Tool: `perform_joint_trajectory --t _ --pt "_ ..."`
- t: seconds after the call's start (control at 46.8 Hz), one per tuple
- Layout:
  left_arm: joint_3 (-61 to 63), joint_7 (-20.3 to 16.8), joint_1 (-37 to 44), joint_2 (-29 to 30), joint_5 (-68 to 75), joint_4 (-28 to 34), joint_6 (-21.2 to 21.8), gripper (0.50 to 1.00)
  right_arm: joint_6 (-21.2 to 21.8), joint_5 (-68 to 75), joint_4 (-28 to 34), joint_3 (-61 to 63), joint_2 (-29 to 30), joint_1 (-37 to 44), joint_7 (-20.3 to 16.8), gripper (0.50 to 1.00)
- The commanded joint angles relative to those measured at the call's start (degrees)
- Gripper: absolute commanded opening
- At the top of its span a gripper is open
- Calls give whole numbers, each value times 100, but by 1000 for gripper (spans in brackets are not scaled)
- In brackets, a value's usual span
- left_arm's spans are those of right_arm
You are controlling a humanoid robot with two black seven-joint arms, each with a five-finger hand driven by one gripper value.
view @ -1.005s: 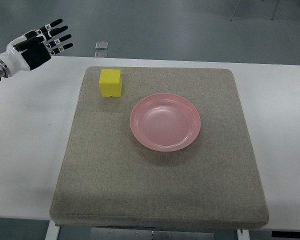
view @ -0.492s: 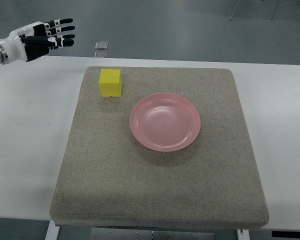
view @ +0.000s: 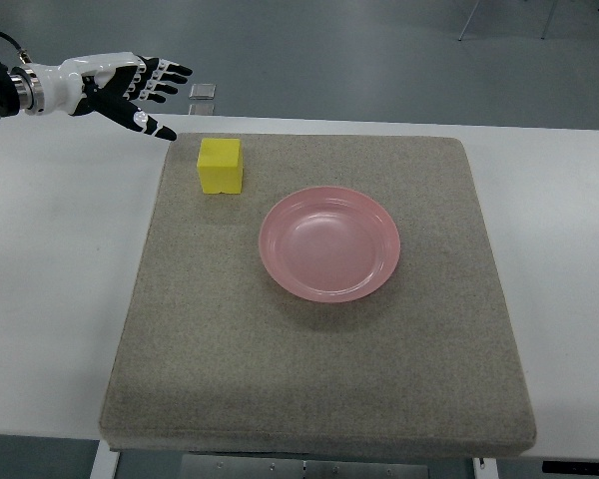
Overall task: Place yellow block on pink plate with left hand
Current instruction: 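Move the left hand toward the yellow cube and lower it, then close the left hand fingers around the yellow cube and lift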
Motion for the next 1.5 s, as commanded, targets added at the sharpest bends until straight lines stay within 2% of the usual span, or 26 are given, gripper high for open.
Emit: perform_joint_trajectory --t 0.0,0.214,0.406,0.578,0.898,1.048,1.476 --pt "1 0 -7 -9 436 -141 74 994 0 0 0 0 0 0 0 924" --pt "176 0 -16 -237 1359 -212 636 994 0 0 0 0 0 0 0 924" --pt "799 0 -182 -457 1509 -177 1023 992 0 0 0 0 0 0 0 924" --pt "1441 9 -393 -685 1544 -19 1594 992 0 0 0 0 0 0 0 924" --pt "1864 18 -560 -1212 1720 605 1691 992 0 0 0 0 0 0 0 924" --pt "1873 18 -552 -1353 1931 711 1929 992 0 0 0 0 0 0 0 924" --pt "2101 27 -543 -1476 1940 720 1955 986 0 0 0 0 0 0 0 924"
